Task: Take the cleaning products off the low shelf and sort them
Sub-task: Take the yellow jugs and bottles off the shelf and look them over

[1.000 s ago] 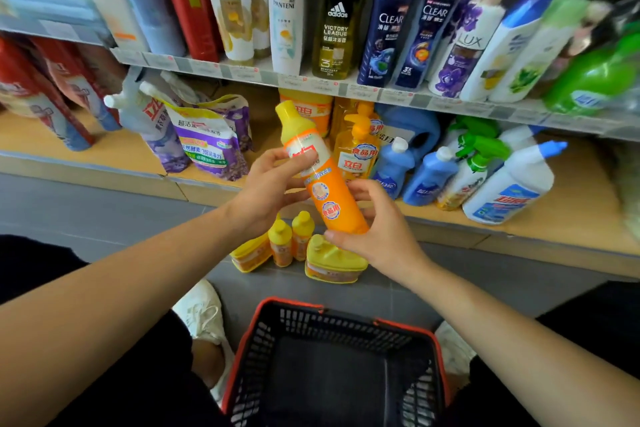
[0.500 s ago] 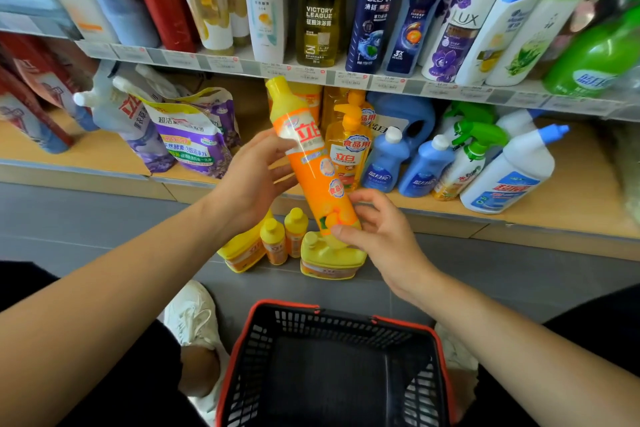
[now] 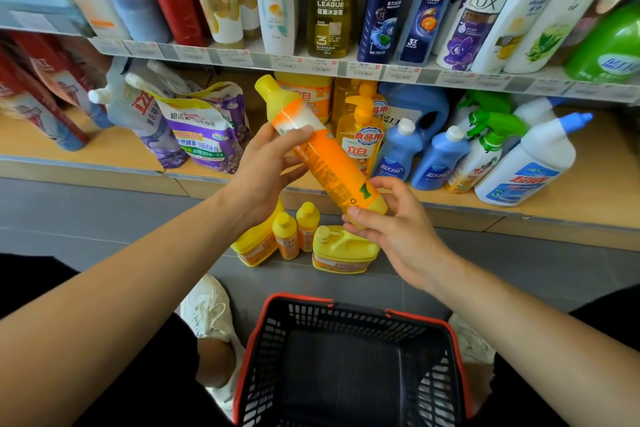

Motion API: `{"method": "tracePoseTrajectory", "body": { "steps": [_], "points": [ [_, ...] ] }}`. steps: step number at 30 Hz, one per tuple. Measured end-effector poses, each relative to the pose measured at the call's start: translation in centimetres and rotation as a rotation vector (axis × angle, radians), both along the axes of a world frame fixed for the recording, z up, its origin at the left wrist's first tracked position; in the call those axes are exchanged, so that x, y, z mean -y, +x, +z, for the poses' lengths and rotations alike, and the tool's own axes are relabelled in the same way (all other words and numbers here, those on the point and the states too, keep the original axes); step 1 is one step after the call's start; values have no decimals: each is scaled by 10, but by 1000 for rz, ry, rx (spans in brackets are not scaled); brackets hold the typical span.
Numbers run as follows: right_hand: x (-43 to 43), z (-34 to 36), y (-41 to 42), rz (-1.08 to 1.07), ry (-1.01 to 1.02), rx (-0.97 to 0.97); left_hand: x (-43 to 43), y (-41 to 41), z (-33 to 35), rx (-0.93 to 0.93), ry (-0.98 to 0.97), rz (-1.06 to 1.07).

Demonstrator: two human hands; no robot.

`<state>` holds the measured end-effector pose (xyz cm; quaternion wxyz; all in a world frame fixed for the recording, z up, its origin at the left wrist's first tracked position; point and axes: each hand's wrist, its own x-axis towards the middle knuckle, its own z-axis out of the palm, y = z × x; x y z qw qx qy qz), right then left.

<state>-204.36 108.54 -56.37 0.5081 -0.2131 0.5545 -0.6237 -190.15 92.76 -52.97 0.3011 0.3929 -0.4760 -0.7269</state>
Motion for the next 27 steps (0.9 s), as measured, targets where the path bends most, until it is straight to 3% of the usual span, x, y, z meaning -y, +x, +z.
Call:
{"method": "tracePoseTrajectory", "body": {
  "steps": [4,8,14,19,27],
  "points": [
    [-1,0,-2,10,-10,115,3,-1,5,-79,125,25],
    [0,1,-3,19,-16,180,4,-2,5,-102,93,14],
    [-1,-2,2,-66,-28,-49,-1,-4,3,-33,-45,6],
    [-2,0,0,1,-37,101,6,-2,7,-80,43,2],
    [-2,1,1,155,5,76,3,-1,7,-47,-29,17]
  ]
}}
